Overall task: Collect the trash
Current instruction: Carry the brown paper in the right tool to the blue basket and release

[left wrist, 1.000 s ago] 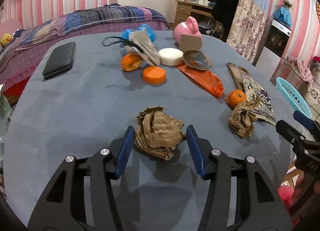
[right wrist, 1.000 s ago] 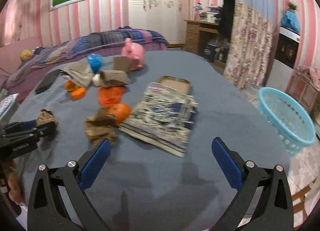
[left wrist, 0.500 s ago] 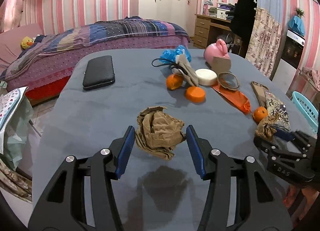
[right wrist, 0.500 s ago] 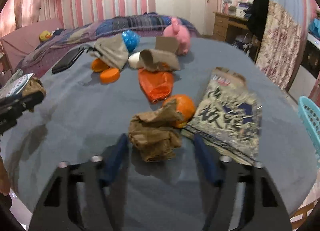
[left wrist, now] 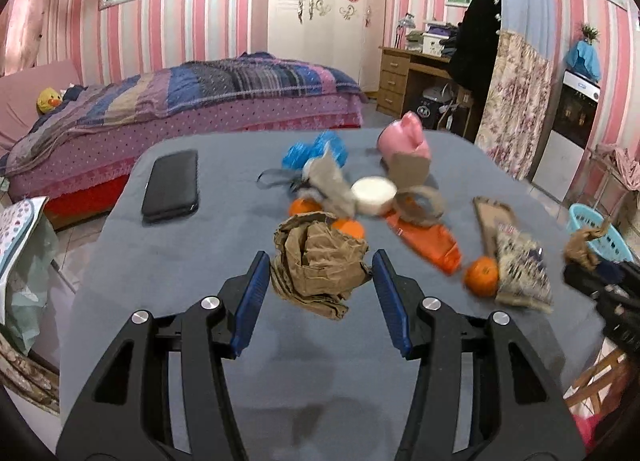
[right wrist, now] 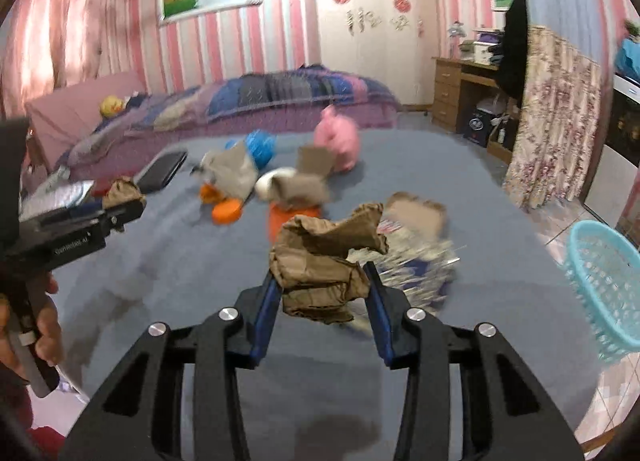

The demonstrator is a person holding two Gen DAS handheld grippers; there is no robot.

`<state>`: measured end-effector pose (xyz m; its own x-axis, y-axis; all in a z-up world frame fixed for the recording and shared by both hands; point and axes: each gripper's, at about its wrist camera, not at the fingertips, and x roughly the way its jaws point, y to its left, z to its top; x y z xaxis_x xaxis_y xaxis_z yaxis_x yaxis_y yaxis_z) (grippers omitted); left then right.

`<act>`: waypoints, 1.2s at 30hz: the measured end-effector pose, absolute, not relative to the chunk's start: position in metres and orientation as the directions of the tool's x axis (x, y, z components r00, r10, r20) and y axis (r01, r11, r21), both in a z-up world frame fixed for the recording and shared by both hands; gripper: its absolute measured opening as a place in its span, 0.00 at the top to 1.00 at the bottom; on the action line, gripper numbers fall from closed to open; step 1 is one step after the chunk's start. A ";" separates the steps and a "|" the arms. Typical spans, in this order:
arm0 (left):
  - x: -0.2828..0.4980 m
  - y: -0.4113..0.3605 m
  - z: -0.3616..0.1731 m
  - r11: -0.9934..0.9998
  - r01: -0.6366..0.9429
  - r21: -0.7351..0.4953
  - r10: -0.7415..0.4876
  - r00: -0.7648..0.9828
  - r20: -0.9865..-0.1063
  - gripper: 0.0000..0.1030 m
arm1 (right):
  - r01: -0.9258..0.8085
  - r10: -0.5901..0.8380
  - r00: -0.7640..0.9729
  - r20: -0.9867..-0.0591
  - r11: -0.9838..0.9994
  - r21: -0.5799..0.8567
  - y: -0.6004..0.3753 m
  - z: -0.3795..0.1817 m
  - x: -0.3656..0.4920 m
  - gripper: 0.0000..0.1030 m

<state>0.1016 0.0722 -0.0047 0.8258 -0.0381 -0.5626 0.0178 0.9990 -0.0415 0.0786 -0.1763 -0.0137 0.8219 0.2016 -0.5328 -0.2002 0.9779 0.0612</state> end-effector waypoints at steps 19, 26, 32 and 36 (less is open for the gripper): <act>0.166 -0.092 0.070 0.970 0.242 -0.025 -0.230 0.877 -0.421 0.49 | 0.109 -0.051 0.881 -0.470 0.989 0.098 -0.387 0.031 0.113 0.59; 0.172 -0.171 0.063 0.926 0.377 0.002 -0.340 0.836 -0.430 0.48 | 0.240 -0.151 0.852 -0.502 0.963 0.119 -0.438 0.006 0.105 0.59; 0.182 -0.234 0.043 0.877 0.479 -0.025 -0.432 0.766 -0.476 0.48 | 0.316 -0.254 0.799 -0.545 0.948 0.021 -0.473 -0.005 0.100 0.59; 0.188 -0.279 0.025 0.840 0.543 -0.021 -0.477 0.718 -0.508 0.48 | 0.345 -0.270 0.779 -0.566 0.938 0.028 -0.496 -0.013 0.102 0.59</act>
<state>0.1884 -0.2787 0.0250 0.7175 -0.4765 -0.5080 0.5425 0.8398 -0.0215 0.1019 -0.4956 -0.0131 0.7790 -0.2698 -0.5660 0.3454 0.9380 0.0283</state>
